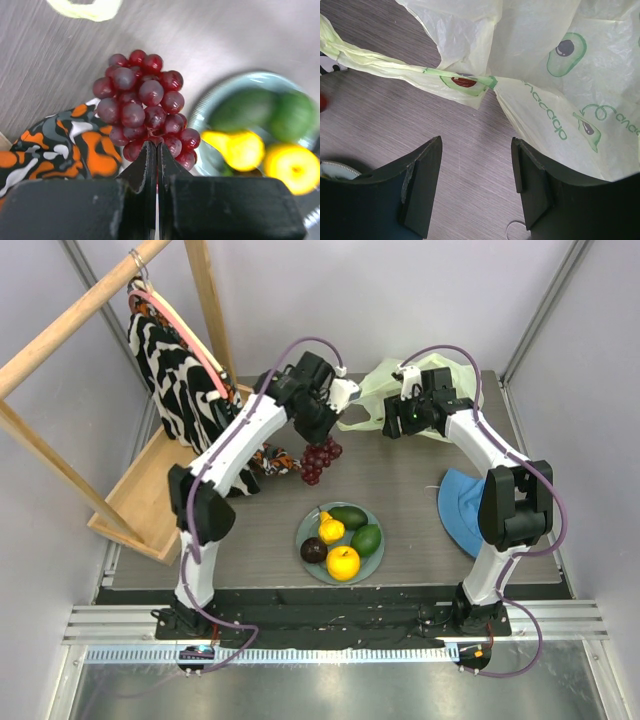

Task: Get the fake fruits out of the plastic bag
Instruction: Pick up the fake fruit from the center of the board, then place the fake fruit on the plate.

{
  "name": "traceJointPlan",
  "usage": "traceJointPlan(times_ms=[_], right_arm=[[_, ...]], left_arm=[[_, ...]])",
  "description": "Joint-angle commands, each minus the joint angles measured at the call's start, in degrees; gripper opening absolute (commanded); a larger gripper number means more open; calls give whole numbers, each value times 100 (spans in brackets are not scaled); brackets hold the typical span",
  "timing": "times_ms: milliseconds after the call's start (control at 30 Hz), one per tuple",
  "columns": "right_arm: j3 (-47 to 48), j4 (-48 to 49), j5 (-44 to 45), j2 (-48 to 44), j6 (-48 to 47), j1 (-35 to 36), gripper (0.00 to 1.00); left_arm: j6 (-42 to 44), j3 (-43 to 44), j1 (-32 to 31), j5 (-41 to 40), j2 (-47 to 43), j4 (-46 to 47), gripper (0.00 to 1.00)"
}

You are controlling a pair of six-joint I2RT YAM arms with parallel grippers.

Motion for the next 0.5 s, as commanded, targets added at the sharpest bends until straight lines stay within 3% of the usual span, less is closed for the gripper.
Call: traceJointPlan(times_ms=[0, 167, 467], right_arm=[[39, 234, 104, -206, -41, 0, 65], [48, 251, 78, -135, -15, 9, 64], [66, 287, 218, -65, -120, 9, 65]], left_arm=[[160, -247, -224, 1145, -831, -427, 0], [651, -695, -470, 1982, -1252, -779, 0], [881, -1179, -707, 2572, -1359, -929, 0]])
